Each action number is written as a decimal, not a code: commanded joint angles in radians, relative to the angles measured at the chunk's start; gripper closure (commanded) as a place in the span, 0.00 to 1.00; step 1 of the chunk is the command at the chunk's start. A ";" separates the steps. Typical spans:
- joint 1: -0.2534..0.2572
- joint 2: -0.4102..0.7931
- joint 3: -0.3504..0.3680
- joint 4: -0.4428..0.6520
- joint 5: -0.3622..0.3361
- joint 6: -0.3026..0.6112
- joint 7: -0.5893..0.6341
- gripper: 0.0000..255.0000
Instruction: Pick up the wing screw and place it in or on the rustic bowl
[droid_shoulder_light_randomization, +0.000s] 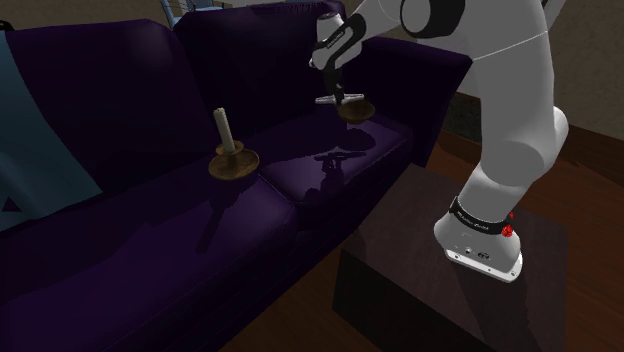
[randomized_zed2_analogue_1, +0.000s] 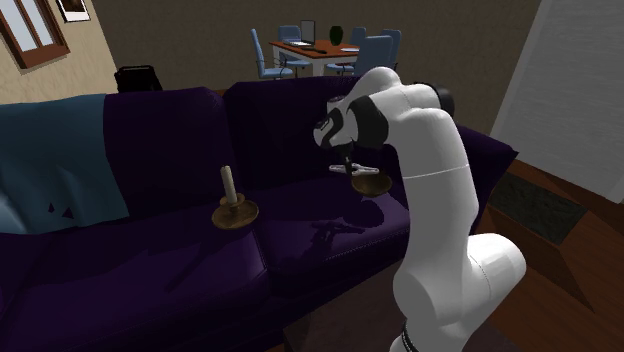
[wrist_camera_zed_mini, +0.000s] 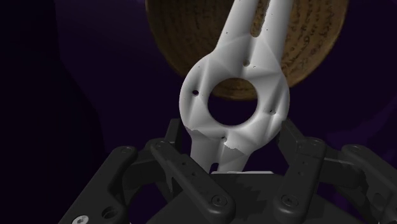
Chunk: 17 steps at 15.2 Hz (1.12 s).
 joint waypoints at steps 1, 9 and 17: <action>0.000 -0.012 -0.001 0.009 0.000 -0.020 -0.005 1.00; 0.004 -0.064 -0.006 0.039 -0.004 -0.101 -0.018 1.00; -0.062 -0.131 -0.030 -0.035 -0.001 -0.073 -0.113 1.00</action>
